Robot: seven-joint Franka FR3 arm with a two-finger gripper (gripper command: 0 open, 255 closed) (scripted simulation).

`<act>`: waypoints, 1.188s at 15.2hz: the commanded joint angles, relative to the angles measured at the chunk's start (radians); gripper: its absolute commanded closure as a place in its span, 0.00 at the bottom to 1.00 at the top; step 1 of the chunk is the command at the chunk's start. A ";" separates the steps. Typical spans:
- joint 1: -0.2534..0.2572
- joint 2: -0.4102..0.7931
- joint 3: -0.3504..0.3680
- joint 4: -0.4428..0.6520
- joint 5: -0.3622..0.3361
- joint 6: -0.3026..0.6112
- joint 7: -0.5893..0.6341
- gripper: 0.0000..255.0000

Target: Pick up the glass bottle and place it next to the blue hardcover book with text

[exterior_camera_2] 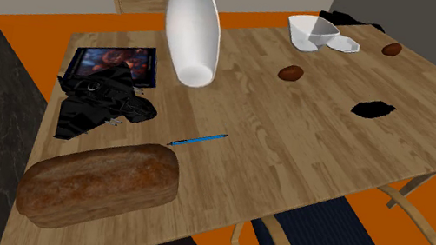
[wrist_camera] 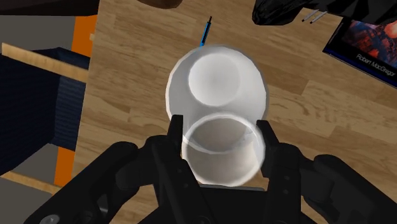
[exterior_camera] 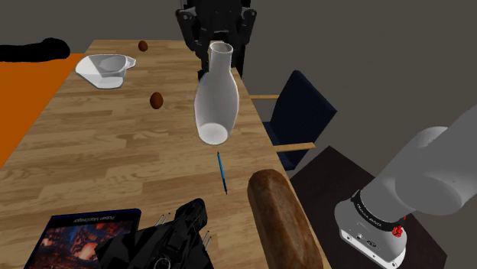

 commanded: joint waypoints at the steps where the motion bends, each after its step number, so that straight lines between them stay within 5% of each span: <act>1: 0.011 0.048 0.023 0.000 -0.020 0.046 0.034 1.00; 11: 0.127 0.366 0.100 0.131 -0.187 0.187 0.236 1.00; 18: 0.123 0.368 0.094 0.039 -0.190 0.280 0.237 1.00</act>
